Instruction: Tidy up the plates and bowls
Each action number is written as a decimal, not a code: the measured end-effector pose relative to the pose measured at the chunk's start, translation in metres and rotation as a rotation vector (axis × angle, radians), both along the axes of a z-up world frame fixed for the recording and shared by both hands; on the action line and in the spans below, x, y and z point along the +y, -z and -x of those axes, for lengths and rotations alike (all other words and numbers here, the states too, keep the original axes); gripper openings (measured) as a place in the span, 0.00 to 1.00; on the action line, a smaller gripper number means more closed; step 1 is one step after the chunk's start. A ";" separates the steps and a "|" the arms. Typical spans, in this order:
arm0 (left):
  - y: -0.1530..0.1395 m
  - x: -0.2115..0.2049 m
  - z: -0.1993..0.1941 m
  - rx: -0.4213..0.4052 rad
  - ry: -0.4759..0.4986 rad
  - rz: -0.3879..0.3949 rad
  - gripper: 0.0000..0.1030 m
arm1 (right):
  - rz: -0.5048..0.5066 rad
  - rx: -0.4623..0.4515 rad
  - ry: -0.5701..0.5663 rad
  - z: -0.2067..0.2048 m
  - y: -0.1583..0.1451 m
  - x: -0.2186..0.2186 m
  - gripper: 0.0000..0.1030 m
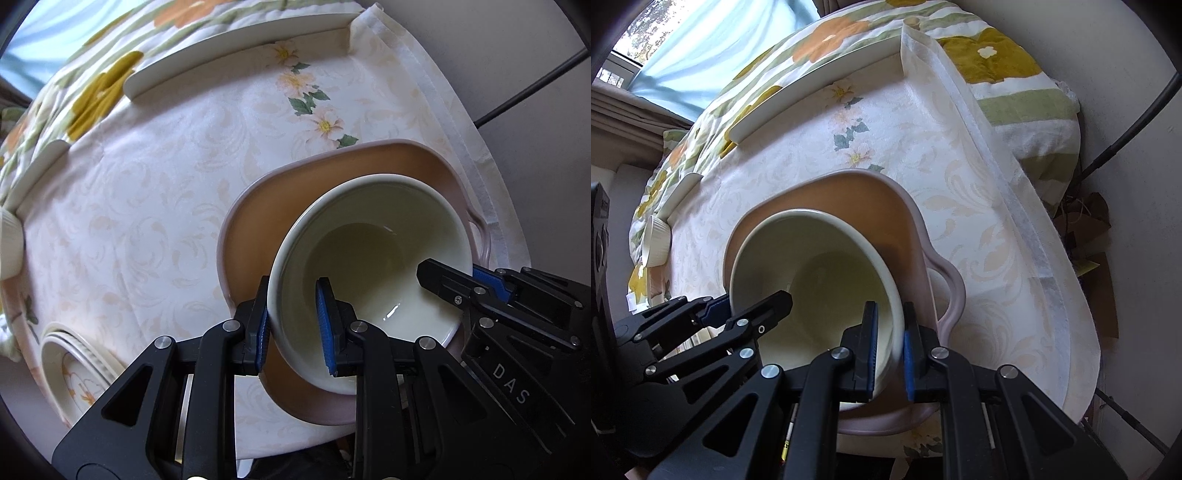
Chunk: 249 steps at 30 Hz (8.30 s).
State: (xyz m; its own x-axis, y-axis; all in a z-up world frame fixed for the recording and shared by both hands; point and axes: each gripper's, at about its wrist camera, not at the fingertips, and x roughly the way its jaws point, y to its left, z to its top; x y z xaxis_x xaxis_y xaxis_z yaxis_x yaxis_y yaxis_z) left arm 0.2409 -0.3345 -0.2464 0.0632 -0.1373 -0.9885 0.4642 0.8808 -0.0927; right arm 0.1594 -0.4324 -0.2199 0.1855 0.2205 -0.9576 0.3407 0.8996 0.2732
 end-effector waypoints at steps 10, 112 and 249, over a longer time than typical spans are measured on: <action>-0.012 0.006 0.001 -0.031 -0.024 0.006 0.20 | -0.051 -0.032 0.045 0.000 -0.011 -0.010 0.11; -0.141 0.243 0.011 -0.506 -0.716 0.340 0.21 | -0.185 -0.518 -0.506 -0.087 -0.132 0.170 0.21; -0.010 0.009 0.062 -0.136 0.091 0.021 0.14 | 0.137 -0.156 -0.642 0.026 -0.007 0.014 0.17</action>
State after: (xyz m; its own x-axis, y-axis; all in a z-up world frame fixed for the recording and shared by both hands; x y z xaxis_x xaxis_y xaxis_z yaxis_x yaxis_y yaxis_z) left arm 0.1788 -0.3258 -0.2368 0.1827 -0.1690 -0.9685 0.5513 0.8333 -0.0414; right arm 0.1331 -0.4186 -0.2133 0.1964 0.2121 -0.9573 -0.3073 0.9404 0.1453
